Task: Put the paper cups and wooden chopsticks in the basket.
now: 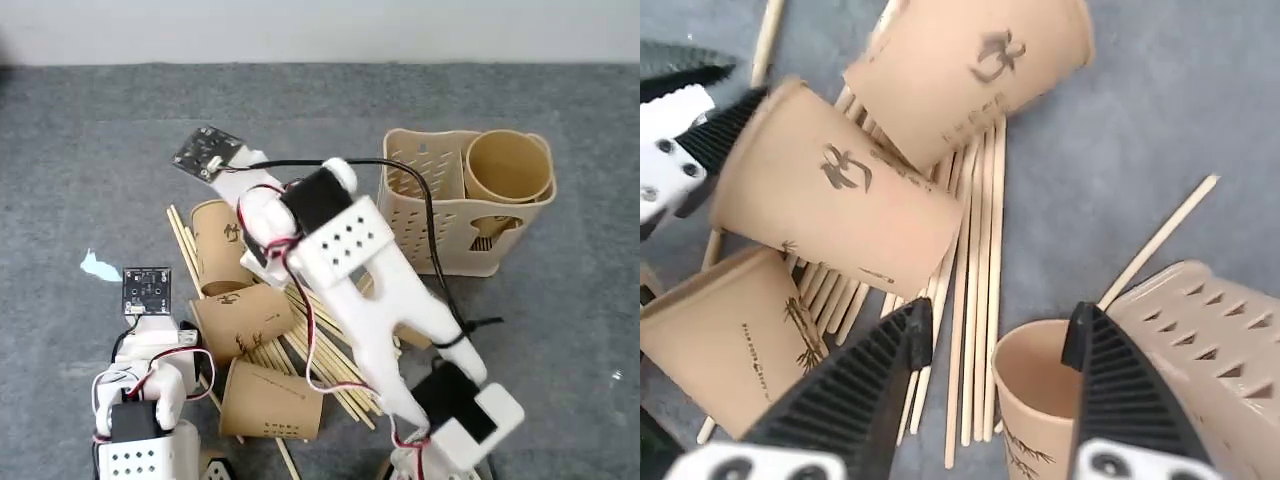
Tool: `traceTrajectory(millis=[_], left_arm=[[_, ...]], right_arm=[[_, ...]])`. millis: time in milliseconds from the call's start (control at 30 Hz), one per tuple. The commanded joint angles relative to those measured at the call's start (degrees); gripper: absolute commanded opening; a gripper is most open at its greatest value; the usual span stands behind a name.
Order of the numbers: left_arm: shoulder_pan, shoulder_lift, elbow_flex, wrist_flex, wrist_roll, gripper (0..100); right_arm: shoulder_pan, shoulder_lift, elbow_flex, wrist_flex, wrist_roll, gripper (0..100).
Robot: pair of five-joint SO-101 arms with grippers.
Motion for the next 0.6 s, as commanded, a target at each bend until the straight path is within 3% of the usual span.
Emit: traceTrajectory(millis=[0, 300, 567], left_arm=[[-0.44, -0.18, -0.57, -0.53, -0.35, 8], [-0.44, -0.18, -0.57, -0.53, -0.35, 8], [-0.44, -0.18, -0.57, -0.53, -0.35, 8]], right_arm=[[0.04, -6.46, -3.08, 2.59, -0.35, 21.9], [3.65, -14.2, 13.36, 2.77, -0.26, 21.6], [15.78, -16.04, 25.32, -3.47, -0.09, 21.6]])
